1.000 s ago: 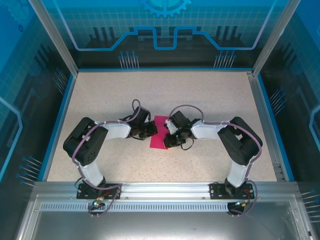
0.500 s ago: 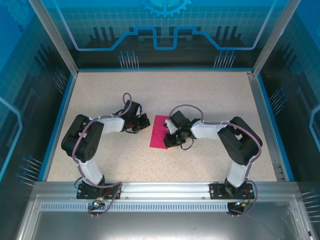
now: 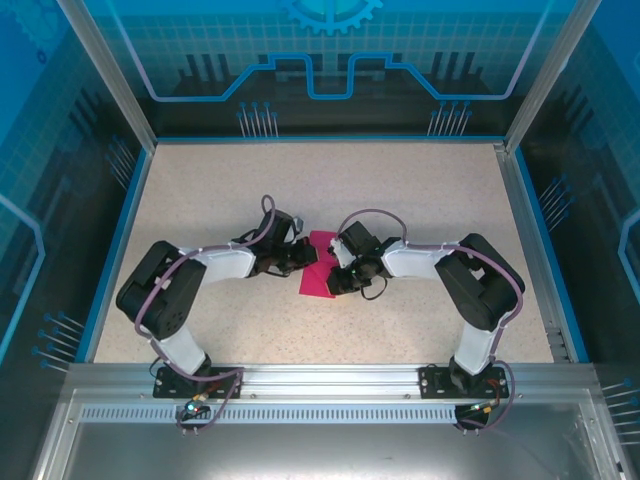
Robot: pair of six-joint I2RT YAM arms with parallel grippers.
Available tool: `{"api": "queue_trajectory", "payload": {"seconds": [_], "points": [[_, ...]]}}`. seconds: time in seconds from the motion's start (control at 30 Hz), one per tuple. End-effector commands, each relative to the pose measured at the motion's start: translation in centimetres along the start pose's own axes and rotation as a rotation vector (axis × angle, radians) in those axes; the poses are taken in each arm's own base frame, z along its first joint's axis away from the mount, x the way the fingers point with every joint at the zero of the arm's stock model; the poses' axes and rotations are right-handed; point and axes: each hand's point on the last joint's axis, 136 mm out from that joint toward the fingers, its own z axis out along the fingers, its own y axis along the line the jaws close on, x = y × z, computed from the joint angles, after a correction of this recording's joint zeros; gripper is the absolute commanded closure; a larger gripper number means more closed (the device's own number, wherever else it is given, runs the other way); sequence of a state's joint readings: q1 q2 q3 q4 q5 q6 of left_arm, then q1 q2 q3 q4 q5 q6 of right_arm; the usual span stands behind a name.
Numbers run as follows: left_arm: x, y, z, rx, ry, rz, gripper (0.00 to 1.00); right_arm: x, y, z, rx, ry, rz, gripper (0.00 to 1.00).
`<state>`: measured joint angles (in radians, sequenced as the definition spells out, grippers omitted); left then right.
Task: Fold a paper plane with a square sheet of paper (pick it up from the middle)
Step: Fold the triangle a second time at the center of the table.
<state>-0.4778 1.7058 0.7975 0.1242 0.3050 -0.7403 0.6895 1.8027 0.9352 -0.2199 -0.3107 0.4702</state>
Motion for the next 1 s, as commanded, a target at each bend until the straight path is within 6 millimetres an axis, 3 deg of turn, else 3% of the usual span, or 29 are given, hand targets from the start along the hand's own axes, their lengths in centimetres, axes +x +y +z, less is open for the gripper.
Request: {"api": "queue_trajectory", "payload": {"seconds": [0.0, 0.27, 0.5, 0.97], "points": [[0.7, 1.1, 1.0, -0.003, 0.028, -0.059, 1.00, 4.3, -3.0, 1.1, 0.120, 0.129, 0.058, 0.90], [0.9, 3.3, 1.8, -0.094, 0.024, -0.065, 1.00, 2.9, -1.5, 0.2, 0.071, 0.081, 0.032, 0.90], [1.5, 4.2, 1.5, -0.126, 0.039, -0.102, 1.00, -0.9, 2.1, -1.8, 0.004, -0.026, -0.032, 0.90], [2.6, 5.3, 2.0, -0.161, 0.079, -0.198, 1.00, -4.1, 2.0, 1.4, 0.021, -0.057, -0.007, 0.91]]}}
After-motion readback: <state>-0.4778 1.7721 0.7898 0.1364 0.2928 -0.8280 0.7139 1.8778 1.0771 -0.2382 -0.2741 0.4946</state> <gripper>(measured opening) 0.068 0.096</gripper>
